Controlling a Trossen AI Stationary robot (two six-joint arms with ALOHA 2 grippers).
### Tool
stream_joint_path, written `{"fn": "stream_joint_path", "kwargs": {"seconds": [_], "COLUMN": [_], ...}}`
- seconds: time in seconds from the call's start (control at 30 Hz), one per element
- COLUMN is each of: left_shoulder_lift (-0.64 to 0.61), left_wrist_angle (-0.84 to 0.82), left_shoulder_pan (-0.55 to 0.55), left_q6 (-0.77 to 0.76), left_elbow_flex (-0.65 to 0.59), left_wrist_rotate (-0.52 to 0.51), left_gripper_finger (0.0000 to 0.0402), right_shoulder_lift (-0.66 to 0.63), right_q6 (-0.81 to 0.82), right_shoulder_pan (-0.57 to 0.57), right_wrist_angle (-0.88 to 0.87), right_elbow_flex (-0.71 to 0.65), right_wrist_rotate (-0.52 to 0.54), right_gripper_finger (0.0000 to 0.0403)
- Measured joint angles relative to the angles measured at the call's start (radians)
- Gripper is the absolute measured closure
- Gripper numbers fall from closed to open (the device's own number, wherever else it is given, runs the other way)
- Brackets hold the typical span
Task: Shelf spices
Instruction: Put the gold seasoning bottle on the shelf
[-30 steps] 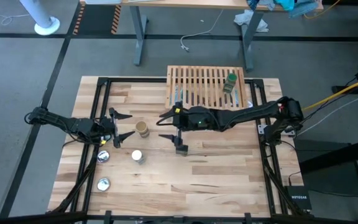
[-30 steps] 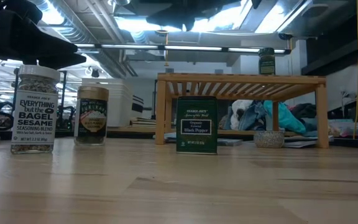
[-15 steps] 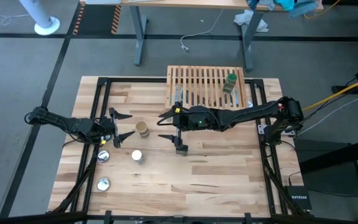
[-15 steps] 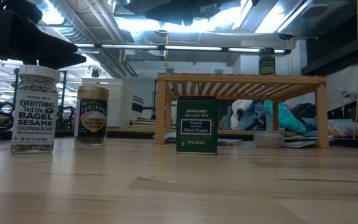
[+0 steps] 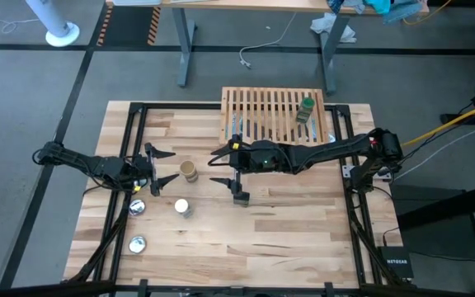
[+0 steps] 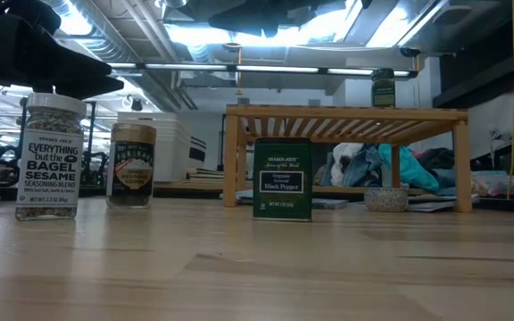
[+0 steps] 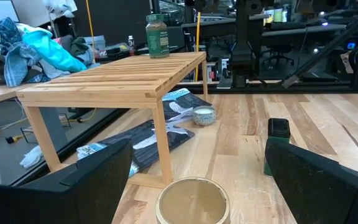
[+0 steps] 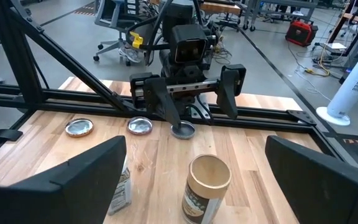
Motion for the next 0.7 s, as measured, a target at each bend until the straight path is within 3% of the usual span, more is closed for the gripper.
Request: {"fn": "stream_joint_path", "kwargs": {"seconds": [0.17, 0.5, 0.7], "left_shoulder_lift": [0.000, 0.000, 0.000], "left_wrist_angle": [0.008, 0.052, 0.047], "left_shoulder_pan": [0.000, 0.000, 0.000], "left_q6": [-0.035, -0.496, -0.546], "left_elbow_flex": [-0.001, -0.003, -0.002], "left_wrist_rotate": [0.000, -0.006, -0.009], "left_gripper_finger": [0.0040, 0.0040, 0.0041], "right_shoulder_lift": [0.000, -0.001, -0.001], "right_q6": [0.000, -0.001, 0.000], "right_shoulder_pan": [0.000, 0.000, 0.000], "right_wrist_angle": [0.000, 0.000, 0.000], "right_elbow_flex": [0.000, 0.000, 0.000], "right_wrist_rotate": [0.001, 0.008, 0.008], "right_gripper_finger": [0.0013, 0.0013, 0.0013]}}
